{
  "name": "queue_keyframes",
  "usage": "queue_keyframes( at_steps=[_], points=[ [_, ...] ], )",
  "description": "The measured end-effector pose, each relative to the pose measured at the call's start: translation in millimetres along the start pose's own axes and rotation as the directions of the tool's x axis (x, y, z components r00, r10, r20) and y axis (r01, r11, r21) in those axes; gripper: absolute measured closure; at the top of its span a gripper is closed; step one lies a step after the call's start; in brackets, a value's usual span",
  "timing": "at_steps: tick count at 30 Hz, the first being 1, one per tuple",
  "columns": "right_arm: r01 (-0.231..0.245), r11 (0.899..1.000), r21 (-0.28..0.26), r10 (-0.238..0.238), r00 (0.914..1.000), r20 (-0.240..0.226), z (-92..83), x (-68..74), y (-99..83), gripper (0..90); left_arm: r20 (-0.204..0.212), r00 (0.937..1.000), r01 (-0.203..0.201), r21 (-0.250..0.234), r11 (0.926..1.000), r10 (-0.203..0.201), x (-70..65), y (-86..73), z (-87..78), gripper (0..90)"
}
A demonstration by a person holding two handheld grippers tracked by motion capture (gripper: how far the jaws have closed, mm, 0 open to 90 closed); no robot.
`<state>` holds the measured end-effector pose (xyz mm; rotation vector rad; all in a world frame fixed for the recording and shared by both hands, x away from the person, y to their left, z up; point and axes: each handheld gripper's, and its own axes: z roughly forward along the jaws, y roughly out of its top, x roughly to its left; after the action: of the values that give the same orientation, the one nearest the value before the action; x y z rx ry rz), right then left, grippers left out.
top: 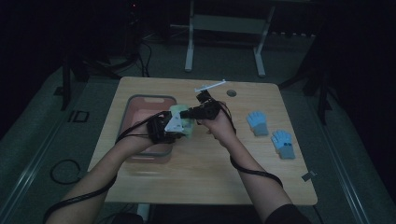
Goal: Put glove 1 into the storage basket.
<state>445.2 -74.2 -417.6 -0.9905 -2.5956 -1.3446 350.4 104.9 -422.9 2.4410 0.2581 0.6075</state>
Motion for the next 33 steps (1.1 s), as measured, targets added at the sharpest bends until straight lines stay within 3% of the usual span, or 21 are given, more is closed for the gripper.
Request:
queue_keyframes(
  at_steps=[6, 13, 14, 18, 20, 21, 24, 33],
  points=[
    [0.014, 1.0, 0.003, -0.014, 0.9997, -0.02, 30.6, 15.3, 9.2, 72.5, -0.023, 0.9997, 0.011, 0.052, 0.9986, -0.01, 4.4, -23.6, -12.4, 73.1],
    [0.024, 1.0, 0.001, -0.024, 0.9988, -0.042, 60.9, 26.8, 20.2, 72.5, -0.029, 0.9995, 0.014, 0.063, 0.9979, -0.012, 14.2, -53.4, -23.0, 73.0],
    [0.025, 1.0, 0.007, -0.025, 0.9988, -0.041, 71.1, 28.9, 22.5, 72.5, -0.019, 0.9997, 0.015, 0.064, 0.9979, -0.014, 17.8, -63.7, -22.6, 72.9],
    [0.022, 0.999, 0.025, -0.021, 0.999, -0.04, 90.6, 28.4, 22.8, 72.6, -0.008, 0.9995, 0.03, 0.071, 0.9971, -0.03, 22.3, -80.1, -16.5, 72.9],
    [0.018, 1.0, 0.026, -0.017, 0.999, -0.041, 95.0, 27.2, 22.2, 72.6, -0.008, 0.9995, 0.03, 0.071, 0.9971, -0.03, 22.3, -80.1, -16.5, 72.9],
    [0.001, 0.999, 0.039, 0.001, 0.9989, -0.047, 103.9, 24.1, 20.2, 72.5, 0.013, 0.9984, 0.055, 0.076, 0.9956, -0.056, 25.0, -90.3, -8.1, 72.9],
    [-0.005, 0.998, 0.06, 0.007, 0.9994, -0.034, 116.0, 20.6, 17.1, 72.5, 0.04, 0.9964, 0.071, 0.091, 0.9933, -0.075, 28.9, -99.5, 1.7, 72.8],
    [-0.035, 0.992, 0.125, 0.035, 0.9994, 0.002, 134.5, 11.8, 10.6, 72.3, 0.081, 0.9934, 0.07, 0.13, 0.9891, -0.081, 31.6, -109.4, 25.6, 72.6]
  ],
)
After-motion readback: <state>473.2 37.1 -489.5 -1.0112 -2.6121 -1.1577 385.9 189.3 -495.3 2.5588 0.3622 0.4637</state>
